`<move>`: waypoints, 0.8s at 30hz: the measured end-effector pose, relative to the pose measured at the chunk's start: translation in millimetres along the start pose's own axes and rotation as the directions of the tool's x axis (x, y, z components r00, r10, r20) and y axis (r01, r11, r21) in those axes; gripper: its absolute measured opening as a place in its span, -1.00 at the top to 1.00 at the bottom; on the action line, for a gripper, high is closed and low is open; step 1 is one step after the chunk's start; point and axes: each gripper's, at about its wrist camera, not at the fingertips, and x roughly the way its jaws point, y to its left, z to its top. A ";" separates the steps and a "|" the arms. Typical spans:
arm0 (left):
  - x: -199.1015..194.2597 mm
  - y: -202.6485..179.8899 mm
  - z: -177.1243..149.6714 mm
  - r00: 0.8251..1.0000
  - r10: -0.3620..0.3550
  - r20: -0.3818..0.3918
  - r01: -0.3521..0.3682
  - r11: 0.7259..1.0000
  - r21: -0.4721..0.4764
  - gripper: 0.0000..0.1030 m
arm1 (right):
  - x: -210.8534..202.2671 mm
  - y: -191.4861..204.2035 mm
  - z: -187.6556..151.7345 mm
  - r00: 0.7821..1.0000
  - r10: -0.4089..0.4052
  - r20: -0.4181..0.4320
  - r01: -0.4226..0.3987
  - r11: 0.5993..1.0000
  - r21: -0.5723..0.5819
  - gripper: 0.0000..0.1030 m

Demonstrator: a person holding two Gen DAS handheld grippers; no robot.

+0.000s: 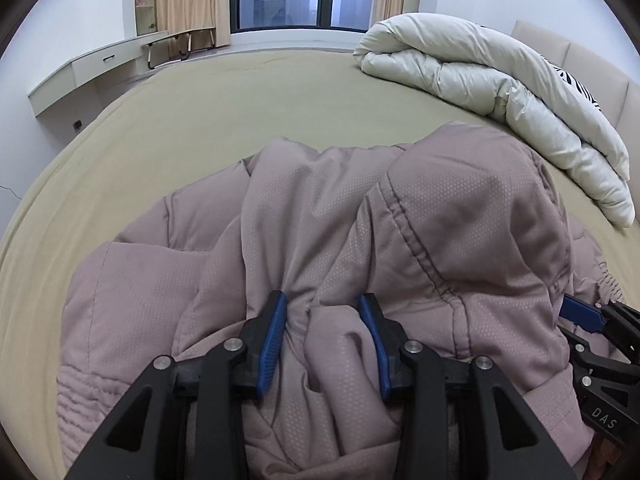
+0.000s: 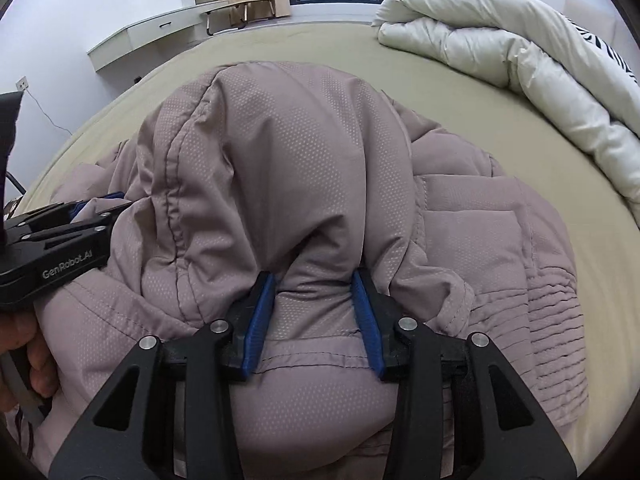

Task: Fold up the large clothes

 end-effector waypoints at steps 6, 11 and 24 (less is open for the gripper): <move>-51.9 9.0 8.6 0.999 -0.029 0.027 0.030 0.999 -0.043 0.25 | -41.1 -21.8 37.3 0.996 0.083 0.020 -0.085 0.992 0.094 0.26; -60.1 4.6 18.8 0.999 -0.010 0.045 0.011 0.999 -0.033 0.25 | -61.7 -7.4 92.9 0.988 0.119 0.097 -0.124 0.991 0.049 0.27; -4.0 14.9 1.6 0.999 -0.051 0.019 0.053 0.995 -0.081 0.25 | 69.7 21.3 97.4 0.991 0.121 -0.062 -0.119 0.993 0.025 0.35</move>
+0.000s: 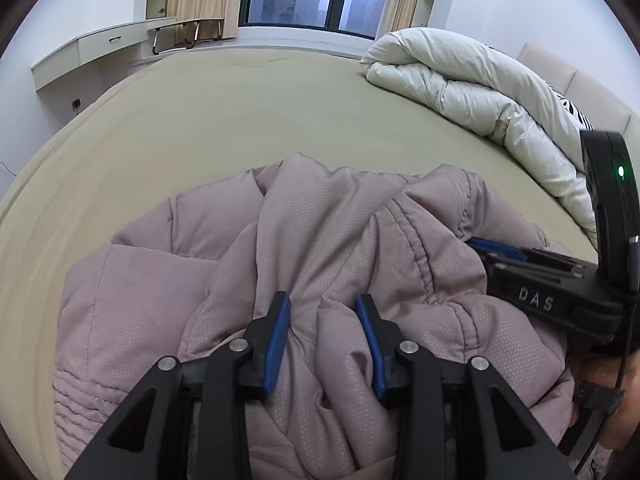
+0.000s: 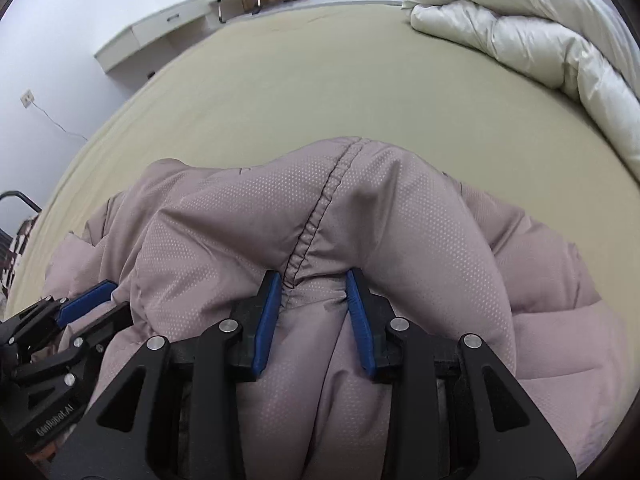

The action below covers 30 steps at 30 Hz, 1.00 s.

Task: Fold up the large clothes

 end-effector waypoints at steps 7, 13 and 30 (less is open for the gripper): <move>-23.2 -8.1 3.2 0.999 0.033 0.030 -0.034 0.999 0.020 0.31 | -15.3 5.9 6.0 1.000 0.021 -0.003 -0.021 1.000 -0.008 0.34; -42.2 -3.5 3.9 0.995 0.044 0.085 -0.041 0.998 -0.039 0.32 | -66.2 7.4 37.2 0.982 0.063 0.177 -0.068 0.998 0.019 0.34; 2.7 7.3 4.4 1.000 0.005 0.012 -0.005 0.999 -0.041 0.25 | 1.9 12.1 34.4 1.000 -0.018 -0.024 0.020 0.997 0.068 0.34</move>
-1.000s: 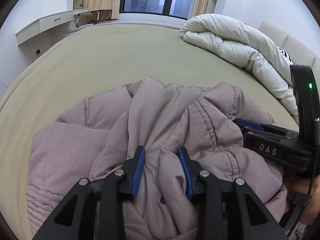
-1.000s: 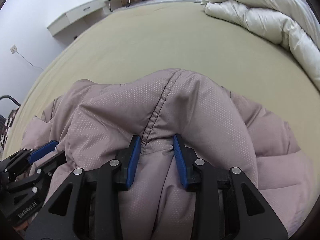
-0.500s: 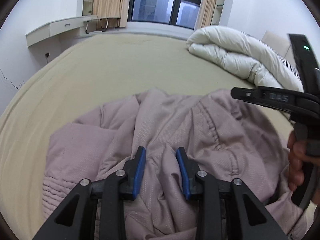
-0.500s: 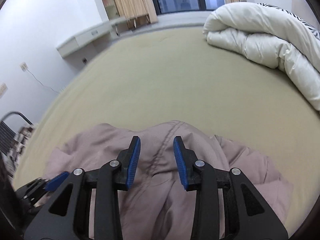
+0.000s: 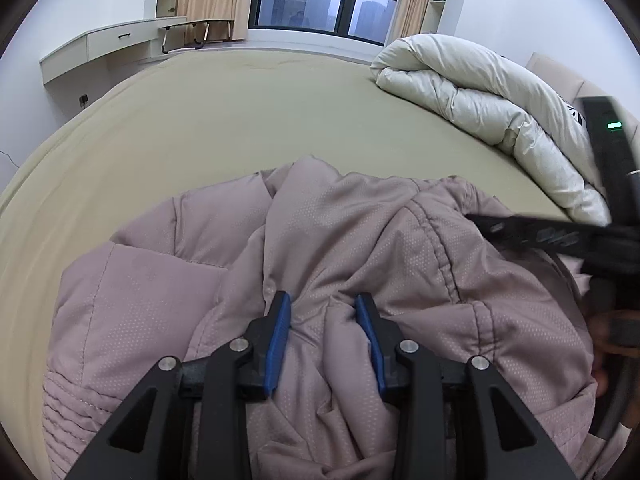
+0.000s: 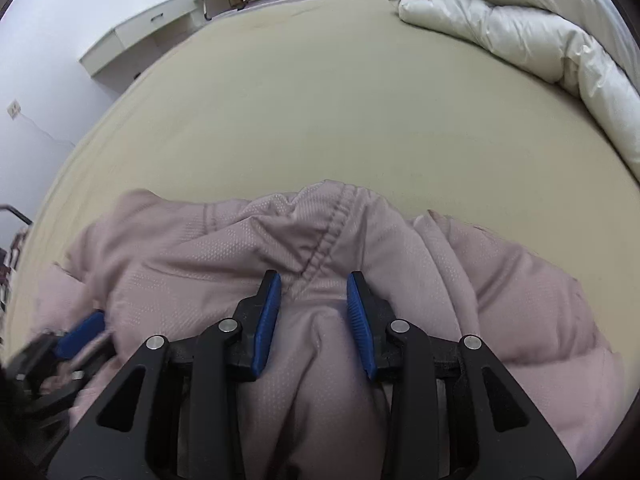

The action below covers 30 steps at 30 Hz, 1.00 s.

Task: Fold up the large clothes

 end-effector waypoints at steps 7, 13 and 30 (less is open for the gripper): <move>-54.0 6.4 -9.5 0.996 -0.038 0.077 0.044 0.996 -0.081 0.26 | -112.9 40.5 -68.7 0.977 0.098 0.189 -0.076 0.990 -0.120 0.34; -105.8 7.9 -28.8 0.997 -0.024 0.072 0.027 0.999 -0.037 0.24 | -50.8 55.6 -111.1 0.999 0.014 0.033 -0.006 0.973 -0.231 0.25; -332.6 119.9 -271.3 0.994 0.029 -0.102 -0.042 0.990 -0.134 -0.43 | -341.4 -11.1 -316.2 0.958 0.158 0.240 -0.162 0.987 -0.001 -0.71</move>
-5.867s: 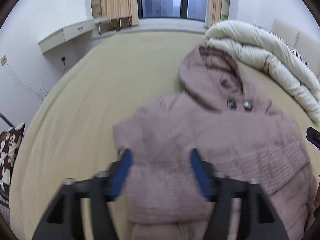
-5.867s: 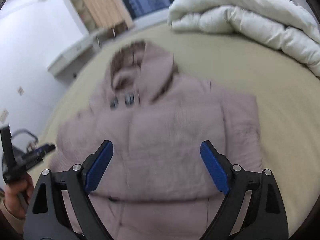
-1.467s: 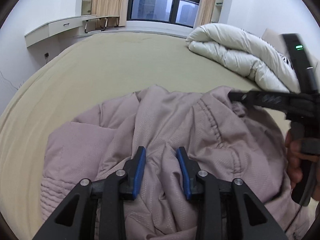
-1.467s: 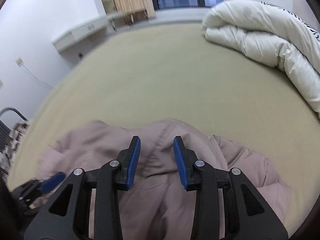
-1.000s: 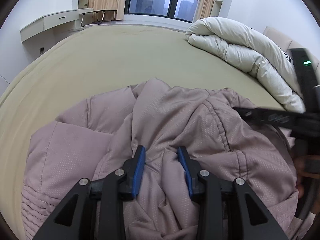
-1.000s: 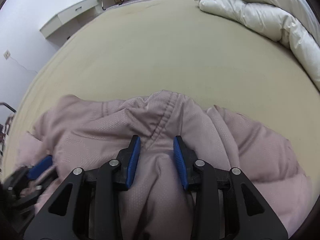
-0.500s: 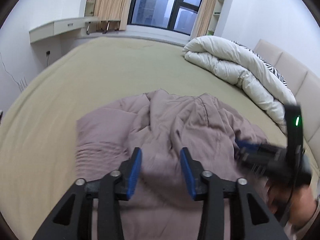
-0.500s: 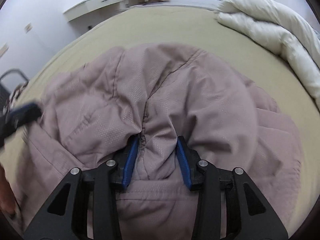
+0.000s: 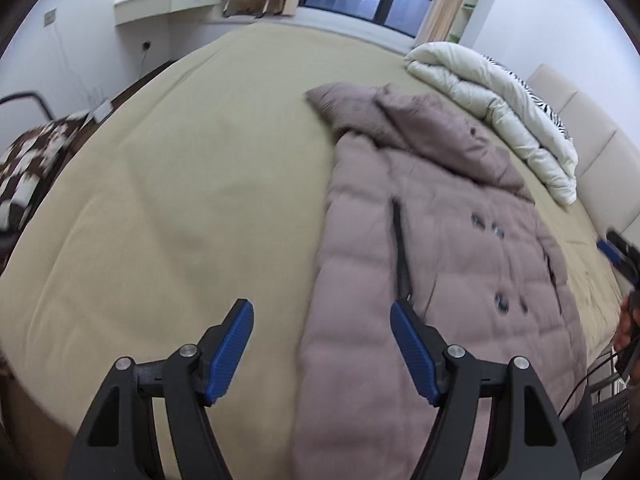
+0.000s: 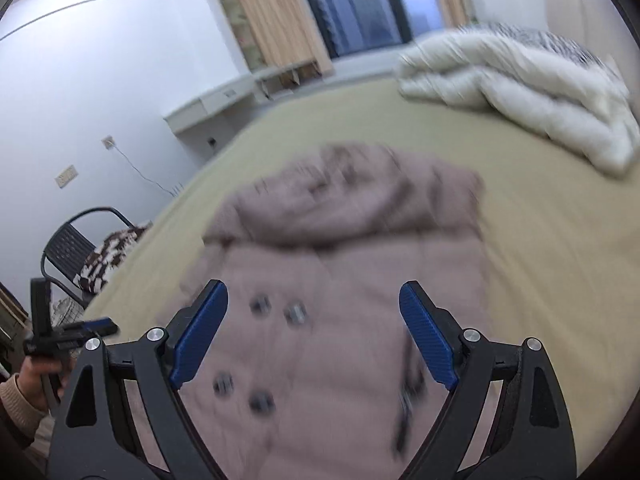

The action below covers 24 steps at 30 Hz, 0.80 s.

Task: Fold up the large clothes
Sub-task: 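Release the coat with both grippers and pull them back, then grasp the coat hem with both grippers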

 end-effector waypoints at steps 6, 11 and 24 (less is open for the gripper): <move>-10.9 14.7 -43.1 0.997 -0.018 -0.070 0.015 0.999 -0.043 -0.44 | -71.0 -74.5 -133.4 0.978 -0.106 -0.182 0.141 0.971 0.191 -0.72; 5.0 7.2 -62.2 0.989 -0.054 -0.139 0.050 0.998 -0.035 -0.45 | -80.1 -127.7 -195.6 0.957 -0.055 -0.284 0.151 0.934 0.325 -0.71; 15.9 22.2 -85.4 0.971 -0.119 -0.205 0.103 0.991 -0.088 -0.47 | -59.0 -160.7 -252.4 0.928 0.174 -0.329 0.009 0.873 0.487 -0.06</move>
